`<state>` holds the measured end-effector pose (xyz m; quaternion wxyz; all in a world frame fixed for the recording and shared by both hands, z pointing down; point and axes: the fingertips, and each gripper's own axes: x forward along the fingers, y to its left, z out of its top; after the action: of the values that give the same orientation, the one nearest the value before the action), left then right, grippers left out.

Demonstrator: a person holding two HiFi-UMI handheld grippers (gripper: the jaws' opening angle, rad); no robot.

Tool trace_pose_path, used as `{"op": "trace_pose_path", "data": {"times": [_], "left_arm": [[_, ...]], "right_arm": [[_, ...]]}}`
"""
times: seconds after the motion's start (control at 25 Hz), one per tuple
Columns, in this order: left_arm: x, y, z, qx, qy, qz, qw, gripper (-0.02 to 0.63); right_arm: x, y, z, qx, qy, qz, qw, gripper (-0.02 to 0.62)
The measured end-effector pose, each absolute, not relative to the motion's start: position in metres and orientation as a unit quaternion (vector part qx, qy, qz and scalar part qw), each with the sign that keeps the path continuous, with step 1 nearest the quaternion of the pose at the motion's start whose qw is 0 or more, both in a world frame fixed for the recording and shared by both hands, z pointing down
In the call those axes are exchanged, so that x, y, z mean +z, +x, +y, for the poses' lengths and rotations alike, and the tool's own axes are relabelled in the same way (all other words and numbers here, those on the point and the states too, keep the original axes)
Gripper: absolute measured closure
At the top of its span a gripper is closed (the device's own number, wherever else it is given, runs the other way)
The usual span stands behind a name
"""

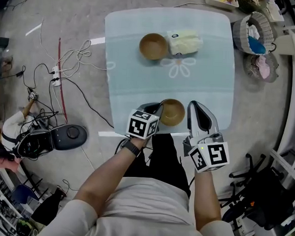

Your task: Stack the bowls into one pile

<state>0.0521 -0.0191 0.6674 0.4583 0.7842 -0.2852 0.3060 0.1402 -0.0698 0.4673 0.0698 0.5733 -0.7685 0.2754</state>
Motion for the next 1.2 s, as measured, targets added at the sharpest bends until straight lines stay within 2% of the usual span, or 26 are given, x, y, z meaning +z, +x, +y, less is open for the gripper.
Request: {"op": "trace_pose_path", "data": {"times": [0.56,1.2], "left_arm": [[0.653,0.05,-0.032,0.276,0.794,-0.294,0.455,0.571],[0.635,0.02,-0.137,0.224,0.78,-0.4,0.425,0.572]], "right_arm": [[0.468,0.131,-0.077,0.279,0.557,-0.779,0.071,0.584],[0.469,0.114,-0.119,0.271,0.518,-0.807,0.083,0.584]]}}
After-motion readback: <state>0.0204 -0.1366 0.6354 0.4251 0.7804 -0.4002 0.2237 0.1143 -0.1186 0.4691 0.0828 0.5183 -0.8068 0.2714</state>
